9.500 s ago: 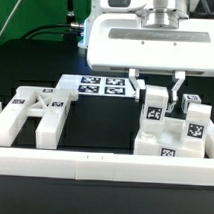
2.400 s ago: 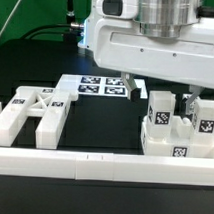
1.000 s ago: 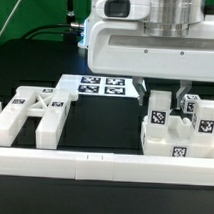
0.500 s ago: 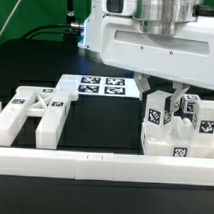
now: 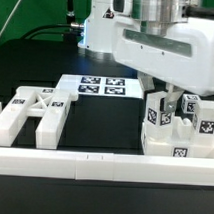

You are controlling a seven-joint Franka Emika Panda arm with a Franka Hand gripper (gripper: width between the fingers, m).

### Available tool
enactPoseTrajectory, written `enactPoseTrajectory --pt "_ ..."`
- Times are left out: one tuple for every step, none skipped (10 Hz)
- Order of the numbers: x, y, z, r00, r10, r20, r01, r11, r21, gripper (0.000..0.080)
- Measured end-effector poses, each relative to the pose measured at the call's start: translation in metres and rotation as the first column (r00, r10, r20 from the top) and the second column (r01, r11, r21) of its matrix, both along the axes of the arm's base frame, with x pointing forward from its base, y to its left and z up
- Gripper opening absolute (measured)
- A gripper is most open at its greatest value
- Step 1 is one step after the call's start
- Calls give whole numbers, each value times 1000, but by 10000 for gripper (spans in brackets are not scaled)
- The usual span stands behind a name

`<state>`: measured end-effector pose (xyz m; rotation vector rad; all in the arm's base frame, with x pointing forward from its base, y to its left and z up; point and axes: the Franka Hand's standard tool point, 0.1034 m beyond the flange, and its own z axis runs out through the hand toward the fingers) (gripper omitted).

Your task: Assemble chair

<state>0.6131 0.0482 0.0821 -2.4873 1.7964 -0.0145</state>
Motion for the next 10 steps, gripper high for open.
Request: enactPoseTrajectory --pt "-1 0 0 989 -145 -12 145 989 18 287" --pt "0 -1 -1 976 -218 -17 219 975 35 287" --pt "1 -2 -1 948 -319 -22 320 946 57 287" --pt "1 -2 -1 940 -340 -24 341 938 58 287" --pt "1 -2 -1 950 -311 -21 311 949 57 365" --pt "1 -1 -1 962 -274 -20 274 960 54 365" --pt "2 2 1 969 -248 -23 249 967 54 500" --pt "3 8 2 975 -221 -18 222 974 54 618" --pt "3 7 1 990 -137 -9 138 989 51 640" --pt "3 6 1 999 -53 -1 53 998 46 640"
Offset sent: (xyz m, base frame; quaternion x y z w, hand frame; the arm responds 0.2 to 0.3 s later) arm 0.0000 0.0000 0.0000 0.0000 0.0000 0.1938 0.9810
